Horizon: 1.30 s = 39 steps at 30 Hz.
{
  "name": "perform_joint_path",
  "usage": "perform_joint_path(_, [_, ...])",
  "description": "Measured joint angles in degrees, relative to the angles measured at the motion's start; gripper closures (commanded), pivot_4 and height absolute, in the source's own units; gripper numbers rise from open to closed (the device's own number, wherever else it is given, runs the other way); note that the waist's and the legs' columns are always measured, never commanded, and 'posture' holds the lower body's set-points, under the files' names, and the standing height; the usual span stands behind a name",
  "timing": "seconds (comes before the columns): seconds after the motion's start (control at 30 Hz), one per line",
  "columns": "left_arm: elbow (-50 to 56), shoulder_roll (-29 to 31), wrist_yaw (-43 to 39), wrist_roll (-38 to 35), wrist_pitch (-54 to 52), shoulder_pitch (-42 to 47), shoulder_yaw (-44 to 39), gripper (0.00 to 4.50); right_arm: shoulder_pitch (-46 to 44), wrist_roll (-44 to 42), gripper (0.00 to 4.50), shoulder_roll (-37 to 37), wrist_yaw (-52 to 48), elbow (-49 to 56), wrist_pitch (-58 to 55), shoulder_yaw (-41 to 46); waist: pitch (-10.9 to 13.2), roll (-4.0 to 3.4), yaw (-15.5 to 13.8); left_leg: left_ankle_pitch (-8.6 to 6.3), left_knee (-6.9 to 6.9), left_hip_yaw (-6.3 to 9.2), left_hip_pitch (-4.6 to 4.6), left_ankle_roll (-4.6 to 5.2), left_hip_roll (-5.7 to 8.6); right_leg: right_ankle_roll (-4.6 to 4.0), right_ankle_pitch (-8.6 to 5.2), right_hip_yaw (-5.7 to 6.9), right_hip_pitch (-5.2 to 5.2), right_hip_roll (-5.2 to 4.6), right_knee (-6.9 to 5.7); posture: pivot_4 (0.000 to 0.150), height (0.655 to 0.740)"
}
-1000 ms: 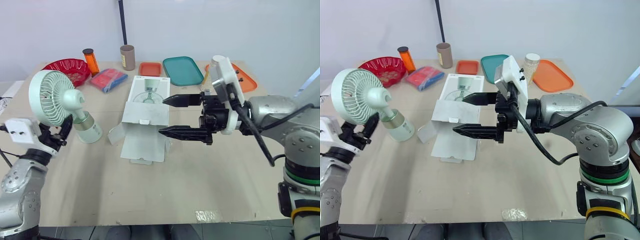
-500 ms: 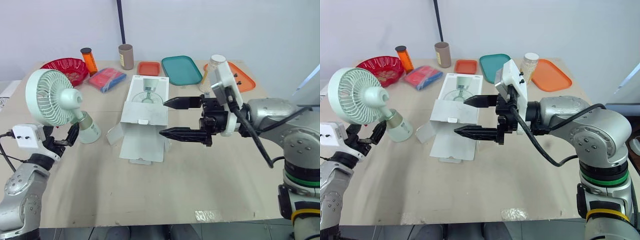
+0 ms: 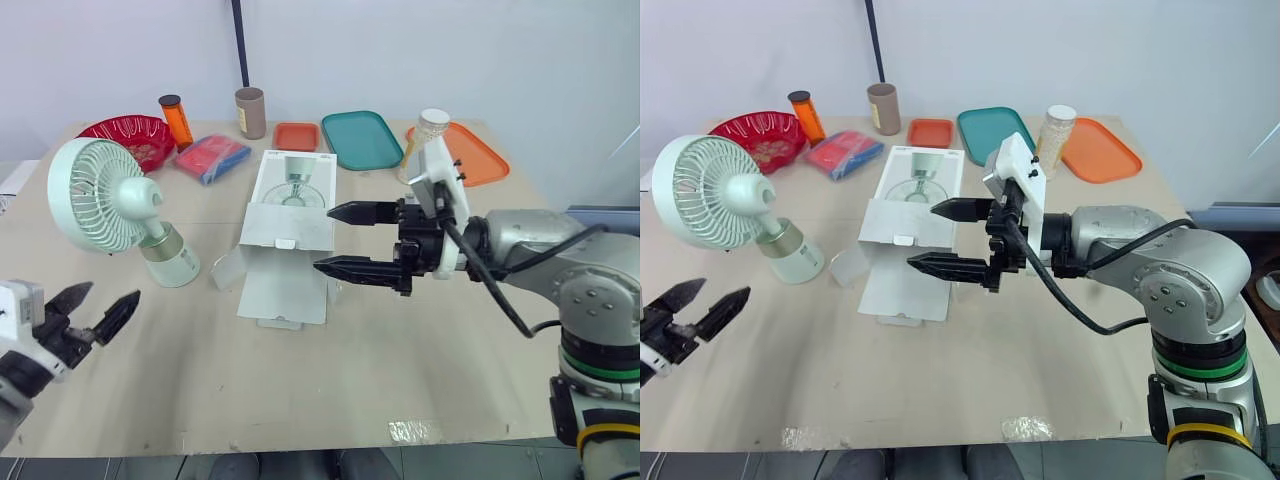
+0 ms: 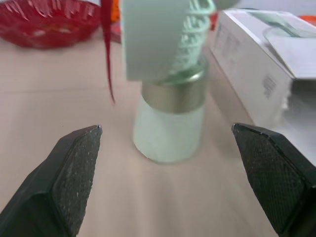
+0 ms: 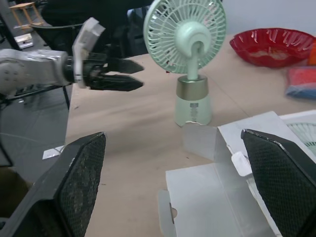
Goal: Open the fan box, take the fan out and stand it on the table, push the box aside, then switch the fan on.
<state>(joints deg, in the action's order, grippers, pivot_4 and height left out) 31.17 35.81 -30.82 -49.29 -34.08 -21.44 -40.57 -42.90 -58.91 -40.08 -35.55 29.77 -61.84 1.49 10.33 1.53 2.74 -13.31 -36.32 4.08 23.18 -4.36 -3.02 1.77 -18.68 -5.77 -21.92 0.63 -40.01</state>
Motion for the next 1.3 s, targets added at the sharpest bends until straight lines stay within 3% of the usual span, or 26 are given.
perform_joint_path(0.1, [0.4,7.1,-8.9,-3.6,-2.6,-5.2,-3.2,0.02,3.9,-0.2,0.0,2.0,5.5,3.2,-1.4,-0.2,-0.1,0.25,0.0,-0.01,0.06,0.04,0.01,-0.02,-0.06,-0.03,-0.05,0.04,0.0,0.04,0.03,0.15,0.74])
perform_joint_path(0.3, [2.0,8.9,-14.8,-4.9,-2.6,-5.5,-4.0,0.02,6.8,0.0,0.0,4.4,12.1,6.2,-3.5,-2.3,0.0,0.1,0.0,0.0,0.06,0.0,0.02,-0.04,-0.01,0.04,-0.09,-0.03,-0.03,0.01,0.02,0.15,0.74])
perform_joint_path(0.53, [8.8,10.7,-17.9,-6.9,-1.5,-1.6,-0.9,0.02,8.3,8.7,0.0,9.2,26.7,3.1,-9.6,-4.3,0.0,0.11,0.0,0.0,0.12,-0.05,0.03,-0.09,-0.03,0.01,-0.07,-0.13,-0.12,0.06,0.0,0.15,0.74])
perform_joint_path(0.97, [7.4,10.0,-15.2,-2.1,1.5,10.0,9.0,0.02,6.1,19.4,0.0,16.4,32.4,-0.4,-11.7,-10.4,0.0,0.12,0.0,0.01,0.13,-0.07,0.11,-0.1,-0.01,0.03,-0.08,-0.14,-0.2,0.04,0.0,0.15,0.74])
perform_joint_path(1.3, [6.9,5.6,-11.5,-0.1,2.3,13.5,15.6,0.02,3.2,32.9,0.0,17.4,31.2,-9.6,-4.8,-15.3,0.0,0.1,0.1,0.02,0.12,-0.08,0.11,-0.1,-0.01,0.0,-0.05,-0.15,-0.21,0.05,-0.02,0.15,0.74])
